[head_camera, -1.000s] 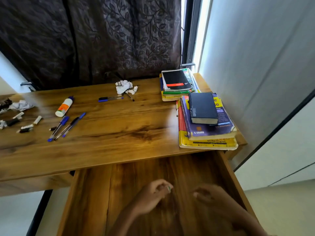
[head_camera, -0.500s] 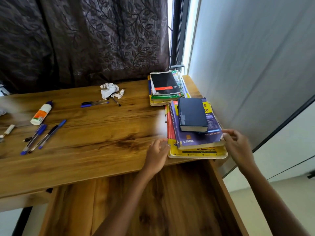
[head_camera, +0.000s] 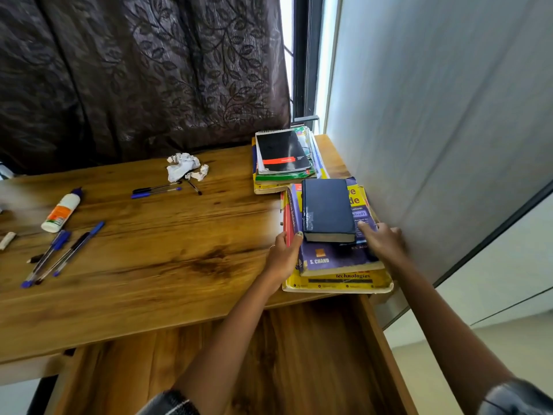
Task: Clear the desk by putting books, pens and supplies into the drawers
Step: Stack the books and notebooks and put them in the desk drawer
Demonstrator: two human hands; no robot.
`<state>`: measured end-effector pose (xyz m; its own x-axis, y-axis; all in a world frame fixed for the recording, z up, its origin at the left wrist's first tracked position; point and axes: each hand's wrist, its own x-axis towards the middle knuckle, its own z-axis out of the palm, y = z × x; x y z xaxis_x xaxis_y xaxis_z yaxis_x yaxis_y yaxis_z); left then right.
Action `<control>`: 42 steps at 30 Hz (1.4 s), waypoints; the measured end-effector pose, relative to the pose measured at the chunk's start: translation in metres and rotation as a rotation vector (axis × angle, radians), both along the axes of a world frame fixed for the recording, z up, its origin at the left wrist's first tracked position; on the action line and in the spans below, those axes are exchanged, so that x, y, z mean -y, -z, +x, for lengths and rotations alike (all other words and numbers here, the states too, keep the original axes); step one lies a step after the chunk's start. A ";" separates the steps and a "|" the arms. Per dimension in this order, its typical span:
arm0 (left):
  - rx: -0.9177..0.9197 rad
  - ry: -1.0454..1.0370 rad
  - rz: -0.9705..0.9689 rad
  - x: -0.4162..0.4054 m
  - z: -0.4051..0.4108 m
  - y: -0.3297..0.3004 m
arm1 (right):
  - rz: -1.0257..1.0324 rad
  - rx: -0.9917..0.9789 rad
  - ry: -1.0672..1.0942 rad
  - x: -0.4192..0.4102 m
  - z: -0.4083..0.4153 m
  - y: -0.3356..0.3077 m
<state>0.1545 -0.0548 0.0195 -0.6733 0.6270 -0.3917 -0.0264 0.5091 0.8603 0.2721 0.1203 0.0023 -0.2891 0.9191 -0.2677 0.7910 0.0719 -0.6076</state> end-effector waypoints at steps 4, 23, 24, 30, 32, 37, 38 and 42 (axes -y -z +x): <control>0.048 -0.066 -0.077 -0.010 -0.007 -0.006 | -0.069 -0.086 -0.025 -0.003 0.001 0.004; 0.203 0.045 -0.121 0.039 0.006 -0.014 | -0.496 -0.351 -0.203 0.039 0.057 0.005; 0.202 0.056 -0.136 0.044 0.008 -0.017 | -0.500 -0.356 -0.195 0.044 0.059 0.009; 0.138 0.063 -0.180 0.057 0.017 -0.021 | -0.439 -0.434 -0.047 0.073 0.064 0.026; 0.101 0.056 -0.266 0.052 0.018 -0.024 | -0.508 -0.531 0.015 0.080 0.064 0.024; 0.130 0.114 -0.278 0.046 0.017 -0.030 | -0.552 -0.565 0.059 0.082 0.061 0.020; 0.153 0.111 -0.302 0.046 0.017 -0.032 | -0.532 -0.551 0.055 0.082 0.062 0.020; 0.230 0.189 -0.449 0.054 0.018 -0.036 | -0.536 -0.527 0.038 0.084 0.071 0.023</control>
